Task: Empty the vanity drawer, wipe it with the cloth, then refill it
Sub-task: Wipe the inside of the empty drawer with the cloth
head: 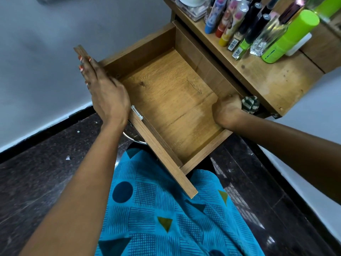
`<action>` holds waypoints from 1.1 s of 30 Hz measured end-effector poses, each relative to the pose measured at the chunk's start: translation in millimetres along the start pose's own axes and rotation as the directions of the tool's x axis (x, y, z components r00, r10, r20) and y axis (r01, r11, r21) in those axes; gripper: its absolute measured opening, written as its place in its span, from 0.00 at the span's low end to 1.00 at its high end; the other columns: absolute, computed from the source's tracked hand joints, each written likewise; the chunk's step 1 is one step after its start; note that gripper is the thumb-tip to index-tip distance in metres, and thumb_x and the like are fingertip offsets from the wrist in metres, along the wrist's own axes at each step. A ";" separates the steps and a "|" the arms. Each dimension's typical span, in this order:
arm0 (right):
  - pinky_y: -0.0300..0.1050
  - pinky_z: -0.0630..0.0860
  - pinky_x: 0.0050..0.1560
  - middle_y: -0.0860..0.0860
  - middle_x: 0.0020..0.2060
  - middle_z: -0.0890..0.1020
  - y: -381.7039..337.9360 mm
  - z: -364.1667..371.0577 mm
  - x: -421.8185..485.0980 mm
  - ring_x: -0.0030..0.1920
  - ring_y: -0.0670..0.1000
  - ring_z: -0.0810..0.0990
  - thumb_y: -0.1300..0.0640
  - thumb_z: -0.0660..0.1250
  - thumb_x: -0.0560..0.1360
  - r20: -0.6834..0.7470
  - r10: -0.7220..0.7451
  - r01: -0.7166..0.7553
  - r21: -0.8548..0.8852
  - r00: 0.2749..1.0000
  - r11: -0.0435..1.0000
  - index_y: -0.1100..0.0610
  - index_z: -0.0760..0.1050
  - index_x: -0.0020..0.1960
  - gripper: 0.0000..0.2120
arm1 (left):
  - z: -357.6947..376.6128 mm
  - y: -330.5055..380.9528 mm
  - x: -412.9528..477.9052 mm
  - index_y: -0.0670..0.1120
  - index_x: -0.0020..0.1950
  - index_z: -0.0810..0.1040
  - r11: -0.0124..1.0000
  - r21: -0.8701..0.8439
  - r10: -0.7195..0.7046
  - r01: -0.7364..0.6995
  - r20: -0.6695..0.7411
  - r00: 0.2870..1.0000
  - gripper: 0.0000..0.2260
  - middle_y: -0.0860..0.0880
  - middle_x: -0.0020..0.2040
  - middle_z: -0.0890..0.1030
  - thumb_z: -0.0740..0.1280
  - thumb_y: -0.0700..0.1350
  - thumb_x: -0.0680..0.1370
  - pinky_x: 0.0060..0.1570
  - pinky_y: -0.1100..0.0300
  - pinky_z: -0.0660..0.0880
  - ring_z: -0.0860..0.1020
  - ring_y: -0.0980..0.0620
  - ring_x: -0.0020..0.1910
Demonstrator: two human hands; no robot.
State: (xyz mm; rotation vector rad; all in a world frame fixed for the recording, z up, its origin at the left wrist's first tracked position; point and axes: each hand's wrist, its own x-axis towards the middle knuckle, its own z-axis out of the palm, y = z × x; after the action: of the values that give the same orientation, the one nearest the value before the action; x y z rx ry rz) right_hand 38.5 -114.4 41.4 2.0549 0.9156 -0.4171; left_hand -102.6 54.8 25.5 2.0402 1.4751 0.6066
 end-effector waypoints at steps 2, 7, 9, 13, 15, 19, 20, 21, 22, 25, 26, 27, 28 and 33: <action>0.45 0.64 0.62 0.56 0.64 0.73 2.1 -2.2 -2.9 0.65 0.55 0.69 0.57 0.54 0.79 -0.012 0.015 -0.016 -0.026 1.000 1.000 0.59 0.70 0.64 0.16 | -0.3 0.1 -0.9 0.42 0.75 0.48 1.000 -0.001 -0.002 0.002 0.000 1.000 0.24 0.45 0.77 0.46 0.50 0.38 0.80 0.74 0.54 0.56 0.46 0.47 0.76; 0.45 0.64 0.53 0.55 0.57 0.77 9.4 -5.9 -6.1 0.60 0.55 0.72 0.58 0.56 0.78 -0.053 0.098 -0.099 -0.007 0.994 0.995 0.59 0.73 0.59 0.13 | -0.3 0.3 -1.2 0.42 0.76 0.48 1.000 -0.011 -0.003 0.003 -0.001 1.000 0.24 0.45 0.77 0.47 0.50 0.38 0.80 0.73 0.52 0.58 0.46 0.47 0.76; 0.45 0.65 0.54 0.55 0.58 0.76 8.5 -3.0 -4.2 0.60 0.55 0.72 0.58 0.55 0.78 -0.067 0.068 -0.068 -0.003 0.995 0.998 0.59 0.71 0.60 0.14 | -0.7 0.2 -1.2 0.41 0.75 0.48 1.000 -0.009 -0.003 0.003 0.000 1.000 0.24 0.45 0.77 0.47 0.50 0.39 0.80 0.74 0.52 0.58 0.46 0.47 0.76; 0.45 0.66 0.60 0.57 0.61 0.74 0.0 2.8 2.7 0.63 0.55 0.72 0.59 0.54 0.79 -0.056 -0.015 0.016 0.020 0.998 1.000 0.60 0.70 0.62 0.14 | -1.2 0.7 -2.3 0.41 0.75 0.48 1.000 -0.007 0.007 -0.007 0.000 1.000 0.24 0.44 0.77 0.46 0.50 0.37 0.80 0.74 0.57 0.53 0.46 0.47 0.76; 0.46 0.66 0.61 0.57 0.61 0.75 -0.5 0.9 5.5 0.62 0.55 0.73 0.59 0.54 0.79 -0.052 -0.025 0.026 0.020 0.998 0.999 0.61 0.71 0.61 0.14 | -1.3 0.8 -1.7 0.41 0.75 0.47 1.000 -0.002 0.006 -0.006 -0.003 1.000 0.25 0.44 0.77 0.46 0.51 0.37 0.80 0.74 0.58 0.52 0.46 0.47 0.76; 0.45 0.67 0.59 0.55 0.59 0.76 2.4 -1.2 0.0 0.61 0.54 0.73 0.57 0.57 0.78 -0.022 0.006 -0.006 -0.010 1.000 1.000 0.59 0.72 0.60 0.13 | -2.1 1.6 -2.7 0.42 0.76 0.47 1.000 -0.004 0.003 -0.003 0.005 1.000 0.25 0.45 0.77 0.46 0.50 0.38 0.80 0.74 0.54 0.56 0.46 0.47 0.76; 0.45 0.66 0.59 0.55 0.60 0.75 3.6 -1.9 -0.8 0.61 0.55 0.72 0.57 0.56 0.78 -0.031 0.029 -0.030 -0.015 0.999 0.999 0.59 0.71 0.61 0.14 | -2.4 1.9 -3.0 0.41 0.76 0.47 1.000 -0.002 0.004 -0.004 0.004 1.000 0.25 0.45 0.77 0.46 0.50 0.38 0.80 0.74 0.54 0.56 0.46 0.47 0.76; 0.46 0.65 0.60 0.56 0.61 0.75 4.4 -2.7 -1.4 0.62 0.55 0.71 0.56 0.56 0.78 -0.039 0.060 -0.060 -0.023 0.997 0.998 0.59 0.70 0.62 0.15 | -2.4 2.2 -3.1 0.41 0.75 0.47 1.000 0.000 0.005 -0.005 0.001 1.000 0.25 0.44 0.77 0.46 0.50 0.38 0.80 0.74 0.54 0.56 0.46 0.46 0.76; 0.47 0.65 0.61 0.57 0.62 0.74 4.4 -3.2 -1.7 0.63 0.57 0.71 0.56 0.55 0.78 -0.046 0.089 -0.090 -0.033 0.995 0.995 0.61 0.69 0.64 0.17 | -2.3 2.1 -2.9 0.41 0.75 0.47 1.000 0.002 0.006 -0.006 -0.001 1.000 0.25 0.44 0.77 0.46 0.50 0.37 0.80 0.74 0.54 0.56 0.46 0.46 0.76; 0.47 0.64 0.62 0.58 0.62 0.74 4.0 -1.9 -2.4 0.63 0.57 0.70 0.56 0.54 0.78 -0.067 0.103 -0.107 -0.051 0.992 0.993 0.62 0.69 0.64 0.17 | -1.0 1.4 -1.9 0.42 0.76 0.48 1.000 0.007 -0.002 0.002 -0.004 1.000 0.25 0.45 0.77 0.47 0.51 0.37 0.79 0.74 0.54 0.57 0.47 0.46 0.76; 0.46 0.64 0.61 0.57 0.61 0.74 3.7 0.0 -2.2 0.63 0.56 0.71 0.56 0.54 0.78 -0.081 0.077 -0.081 -0.049 0.994 0.996 0.61 0.70 0.63 0.16 | -1.0 1.0 -1.4 0.42 0.76 0.48 1.000 0.008 -0.005 0.005 -0.005 1.000 0.25 0.45 0.77 0.47 0.50 0.37 0.79 0.74 0.54 0.58 0.47 0.47 0.76; 0.46 0.65 0.59 0.56 0.60 0.75 3.8 2.7 -1.7 0.62 0.55 0.71 0.57 0.54 0.79 -0.090 0.039 -0.042 -0.039 0.995 0.998 0.60 0.71 0.61 0.15 | -1.1 0.9 -1.5 0.41 0.75 0.48 1.000 0.009 -0.005 0.005 -0.004 1.000 0.25 0.45 0.77 0.47 0.50 0.37 0.79 0.74 0.53 0.57 0.47 0.46 0.76; 0.46 0.65 0.58 0.56 0.60 0.75 3.3 5.0 -0.5 0.61 0.55 0.72 0.58 0.53 0.79 -0.092 -0.005 0.003 -0.020 0.996 1.000 0.60 0.71 0.61 0.14 | -1.2 0.8 -1.5 0.41 0.75 0.48 1.000 0.010 -0.004 0.004 -0.003 1.000 0.25 0.44 0.77 0.47 0.50 0.37 0.79 0.74 0.53 0.56 0.47 0.46 0.76; 0.47 0.64 0.63 0.58 0.62 0.74 1.4 1.9 5.0 0.64 0.56 0.71 0.60 0.53 0.79 -0.046 -0.039 0.039 0.011 0.998 0.999 0.61 0.71 0.61 0.14 | -1.2 1.0 -0.8 0.40 0.75 0.48 1.000 0.009 0.002 -0.002 0.001 1.000 0.25 0.44 0.77 0.47 0.50 0.37 0.79 0.74 0.54 0.55 0.47 0.46 0.76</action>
State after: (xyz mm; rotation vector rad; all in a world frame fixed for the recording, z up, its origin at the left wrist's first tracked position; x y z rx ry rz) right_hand 42.9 -114.2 38.2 2.0677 0.9841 -0.3986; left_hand -102.9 54.0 27.0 2.0487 1.4776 0.6004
